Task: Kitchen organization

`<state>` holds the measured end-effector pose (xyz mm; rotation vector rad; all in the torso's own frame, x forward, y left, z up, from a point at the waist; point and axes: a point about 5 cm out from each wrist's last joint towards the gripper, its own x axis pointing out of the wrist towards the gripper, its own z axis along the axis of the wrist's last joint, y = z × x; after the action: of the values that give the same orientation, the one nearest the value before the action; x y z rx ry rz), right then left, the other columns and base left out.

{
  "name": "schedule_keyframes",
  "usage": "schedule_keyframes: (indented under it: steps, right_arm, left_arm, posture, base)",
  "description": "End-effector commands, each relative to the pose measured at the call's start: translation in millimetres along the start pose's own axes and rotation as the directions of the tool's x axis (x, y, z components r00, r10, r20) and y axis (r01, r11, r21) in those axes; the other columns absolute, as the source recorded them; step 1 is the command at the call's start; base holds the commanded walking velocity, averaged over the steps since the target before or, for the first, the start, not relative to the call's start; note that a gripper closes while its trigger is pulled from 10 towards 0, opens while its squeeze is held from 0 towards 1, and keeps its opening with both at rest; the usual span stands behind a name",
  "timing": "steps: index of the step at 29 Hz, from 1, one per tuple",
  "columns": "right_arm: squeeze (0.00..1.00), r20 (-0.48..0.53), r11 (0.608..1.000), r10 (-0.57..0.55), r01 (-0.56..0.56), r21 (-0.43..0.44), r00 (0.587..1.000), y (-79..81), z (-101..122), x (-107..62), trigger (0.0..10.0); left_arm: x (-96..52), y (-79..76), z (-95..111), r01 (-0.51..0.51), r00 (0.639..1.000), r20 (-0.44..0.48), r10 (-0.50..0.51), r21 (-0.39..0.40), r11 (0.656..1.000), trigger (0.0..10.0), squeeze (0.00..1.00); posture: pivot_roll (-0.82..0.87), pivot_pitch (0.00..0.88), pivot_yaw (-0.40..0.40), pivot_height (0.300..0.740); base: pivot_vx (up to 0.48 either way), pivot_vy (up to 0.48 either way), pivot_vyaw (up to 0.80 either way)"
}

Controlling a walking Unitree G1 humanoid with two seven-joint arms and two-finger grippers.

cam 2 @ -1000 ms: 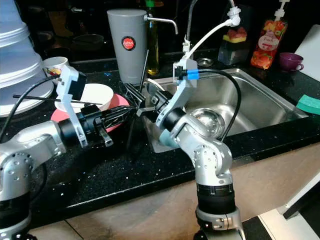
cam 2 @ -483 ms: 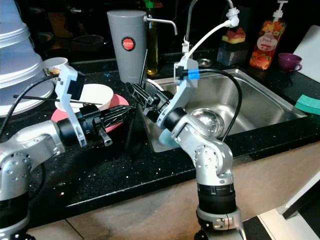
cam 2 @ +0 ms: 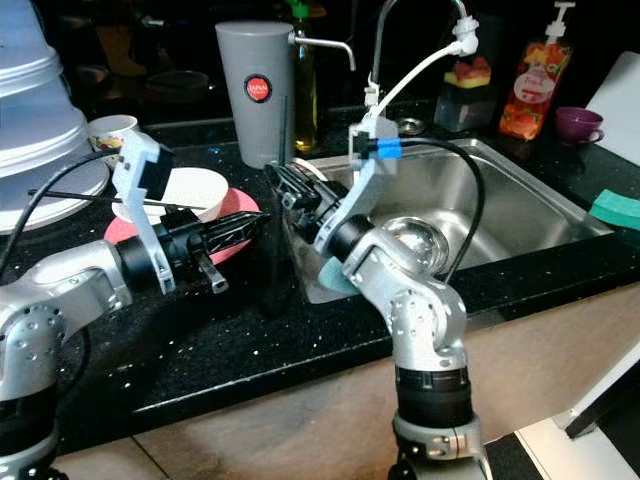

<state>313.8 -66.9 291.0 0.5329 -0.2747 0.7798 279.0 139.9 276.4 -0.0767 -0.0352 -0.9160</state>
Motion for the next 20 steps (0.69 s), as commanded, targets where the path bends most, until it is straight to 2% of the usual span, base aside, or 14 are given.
schedule_keyframes:
  steps: [1,7,8,9,10,11,16,17,18,20]
  right_arm:
    - [0.00,0.018,1.000,0.004,-0.004,0.003,1.000,1.5,2,1.2,0.0]
    - [0.00,0.030,1.000,-0.002,0.001,0.015,1.000,0.1,5,2.3,0.0]
    - [0.00,0.032,1.000,-0.003,0.002,0.013,0.999,-0.6,6,2.7,0.0]
    - [0.00,0.032,1.000,-0.003,0.002,0.013,0.999,-0.6,6,2.7,0.0]
    - [0.00,0.033,1.000,-0.003,0.002,0.008,0.999,-1.3,7,3.2,0.0]
    - [0.00,0.033,1.000,-0.003,0.003,-0.002,0.999,-2.3,8,3.7,0.0]
    - [0.00,0.056,0.999,-0.022,0.025,-0.049,0.998,-14.2,22,6.4,0.0]
    - [0.00,0.071,0.996,-0.044,0.049,-0.078,0.996,-21.6,29,7.1,0.0]
    - [0.00,0.074,0.995,-0.049,0.055,-0.084,0.996,-23.2,31,7.1,0.0]
    - [0.00,0.080,0.983,-0.079,0.091,-0.161,0.994,-29.3,35,7.5,0.0]
  left_arm:
    - [-0.3,1.6,-2,-0.012,1.000,-0.019,0.012,0.009,1.000,0.0,0.00]
    - [0.4,2.5,-2,-0.018,1.000,-0.024,0.019,0.016,1.000,0.0,0.00]
    - [0.9,3.2,-2,-0.024,0.999,-0.025,0.025,0.018,1.000,5.9,0.22]
    - [0.9,3.2,-2,-0.024,0.999,-0.025,0.025,0.018,1.000,5.9,0.22]
    - [1.3,3.9,-2,-0.030,0.999,-0.027,0.030,0.022,0.999,10.0,0.81]
    - [1.7,4.5,-2,-0.035,0.999,-0.026,0.036,0.025,0.999,10.0,1.00]
    - [2.1,9.1,0,-0.075,0.997,-0.025,0.076,0.044,0.996,10.0,1.00]
    - [1.4,10.4,-1,-0.083,0.996,-0.029,0.085,0.052,0.995,10.0,0.00]
    - [1.3,10.6,-1,-0.084,0.996,-0.030,0.086,0.053,0.995,10.0,0.00]
    - [1.3,11.4,-1,-0.090,0.995,-0.031,0.092,0.063,0.994,10.0,0.00]
  posture:
    - [-0.03,0.000,0.022,0.740]
    - [-0.03,0.000,0.024,0.740]
    - [-0.03,0.000,0.026,0.740]
    - [-0.03,0.000,0.026,0.740]
    - [-0.03,0.000,0.026,0.740]
    - [-0.03,0.001,0.027,0.740]
    - [-0.03,0.005,0.023,0.740]
    - [-0.03,0.006,0.023,0.740]
    - [-0.03,0.006,0.023,0.740]
    - [-0.03,0.008,0.023,0.740]
  base:
    - [0.000,0.000,0.00]
    - [0.000,0.000,0.00]
    - [0.000,0.000,0.00]
    - [0.000,0.000,0.00]
    - [0.000,0.000,0.00]
    - [0.000,0.000,0.00]
    - [0.000,0.000,0.00]
    - [0.000,0.000,0.00]
    - [0.000,0.000,0.00]
    - [0.000,0.000,0.00]
